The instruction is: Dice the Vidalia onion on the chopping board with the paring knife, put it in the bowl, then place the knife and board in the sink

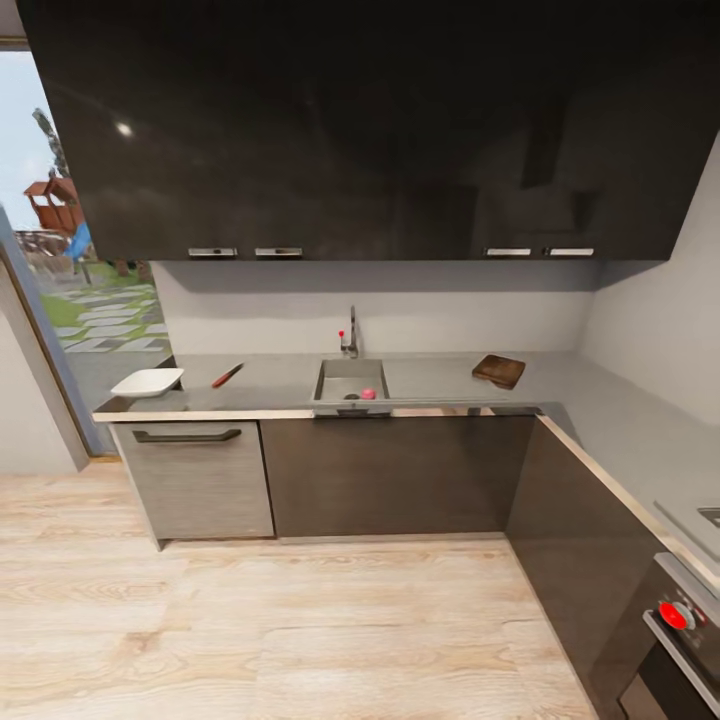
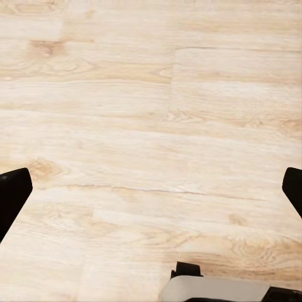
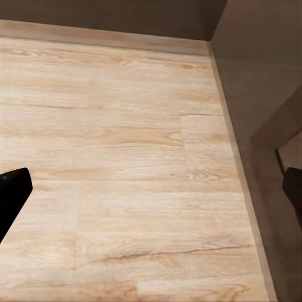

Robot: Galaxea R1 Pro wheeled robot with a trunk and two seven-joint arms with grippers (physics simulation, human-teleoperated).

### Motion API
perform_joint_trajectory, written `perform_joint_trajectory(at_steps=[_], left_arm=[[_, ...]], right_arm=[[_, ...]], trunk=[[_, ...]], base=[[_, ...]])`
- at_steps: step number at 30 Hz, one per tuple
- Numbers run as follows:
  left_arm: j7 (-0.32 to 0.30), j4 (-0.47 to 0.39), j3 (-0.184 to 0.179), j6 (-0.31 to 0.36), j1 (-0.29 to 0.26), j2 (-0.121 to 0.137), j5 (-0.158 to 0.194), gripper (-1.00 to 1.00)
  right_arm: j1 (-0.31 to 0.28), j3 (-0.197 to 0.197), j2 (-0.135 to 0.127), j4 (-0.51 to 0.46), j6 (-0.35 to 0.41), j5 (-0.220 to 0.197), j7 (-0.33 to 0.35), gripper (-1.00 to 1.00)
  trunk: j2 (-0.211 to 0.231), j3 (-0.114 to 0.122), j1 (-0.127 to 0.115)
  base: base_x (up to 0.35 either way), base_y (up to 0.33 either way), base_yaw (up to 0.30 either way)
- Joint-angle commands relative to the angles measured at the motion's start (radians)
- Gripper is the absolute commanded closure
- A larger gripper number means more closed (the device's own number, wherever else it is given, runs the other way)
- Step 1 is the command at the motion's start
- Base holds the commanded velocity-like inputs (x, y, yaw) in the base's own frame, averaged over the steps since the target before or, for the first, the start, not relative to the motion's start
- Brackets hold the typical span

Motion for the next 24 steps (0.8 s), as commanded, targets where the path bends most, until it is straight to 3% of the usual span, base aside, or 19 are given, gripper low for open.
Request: perform_joint_trajectory(at_steps=[1, 8, 24], left_arm=[[-0.001, -0.001, -0.002, -0.002, 0.000, 0.000, 0.007, -1.00], [-0.001, -0.001, -0.002, -0.002, -0.001, 0.000, 0.008, -1.00], [-0.001, -0.001, -0.002, -0.002, 0.000, 0.002, 0.008, -1.00]], right_arm=[[0.000, 0.001, 0.000, 0.000, -0.002, -0.001, -0.002, -1.00], [0.000, 0.001, 0.000, 0.000, -0.002, -0.001, -0.002, -1.00], [0.000, 0.002, 0.001, 0.000, -0.002, 0.000, -0.002, -1.00]], trunk=[[0.005, 0.001, -0.003], [0.054, 0.023, -0.030], [0.054, 0.023, -0.030]], base=[[0.000, 0.000, 0.000], [0.000, 0.000, 0.000], [0.000, 0.000, 0.000]])
